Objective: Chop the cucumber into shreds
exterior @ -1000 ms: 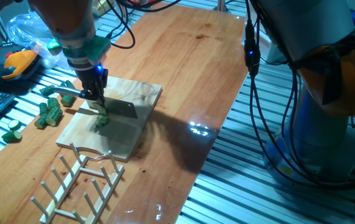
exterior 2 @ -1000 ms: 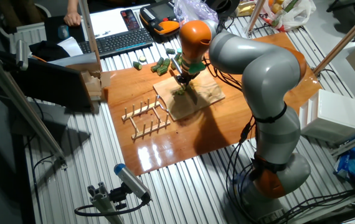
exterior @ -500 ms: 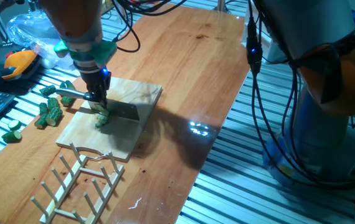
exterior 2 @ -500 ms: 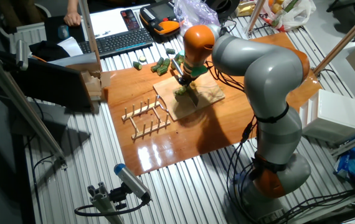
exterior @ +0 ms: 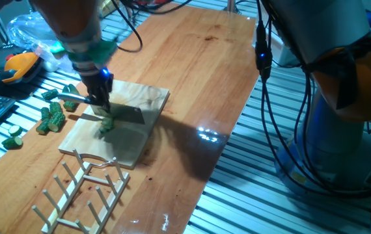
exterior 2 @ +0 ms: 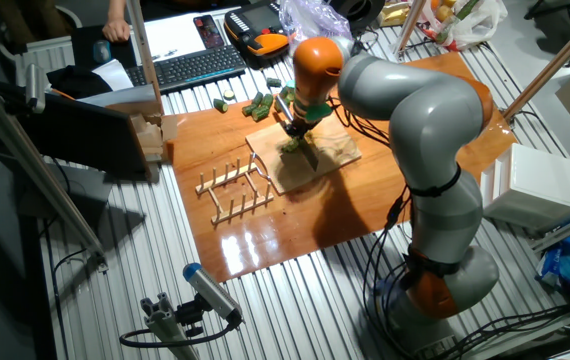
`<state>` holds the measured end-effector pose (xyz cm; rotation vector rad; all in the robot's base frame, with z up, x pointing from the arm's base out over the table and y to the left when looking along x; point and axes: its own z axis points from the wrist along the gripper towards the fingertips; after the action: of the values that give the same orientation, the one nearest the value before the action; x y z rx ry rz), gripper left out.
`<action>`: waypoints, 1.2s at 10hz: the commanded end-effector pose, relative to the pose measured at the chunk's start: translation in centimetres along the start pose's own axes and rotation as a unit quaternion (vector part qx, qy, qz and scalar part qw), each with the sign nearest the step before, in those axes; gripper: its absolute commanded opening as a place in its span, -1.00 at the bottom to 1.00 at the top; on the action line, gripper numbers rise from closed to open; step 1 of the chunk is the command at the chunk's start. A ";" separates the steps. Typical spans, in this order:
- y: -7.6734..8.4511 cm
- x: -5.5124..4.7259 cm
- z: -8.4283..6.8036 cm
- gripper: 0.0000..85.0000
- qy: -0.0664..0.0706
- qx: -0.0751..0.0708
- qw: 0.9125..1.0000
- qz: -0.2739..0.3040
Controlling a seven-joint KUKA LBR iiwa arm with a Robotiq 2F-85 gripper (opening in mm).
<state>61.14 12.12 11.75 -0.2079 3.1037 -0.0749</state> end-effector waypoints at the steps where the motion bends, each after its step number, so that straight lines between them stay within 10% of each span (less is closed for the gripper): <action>1: 0.0 0.0 0.0 -1.00 -0.003 0.002 1.000 -0.001; 12: -0.3 0.0 0.2 -1.00 -0.012 0.029 0.999 -0.026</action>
<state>61.25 11.89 11.61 -0.2861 3.0681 -0.1603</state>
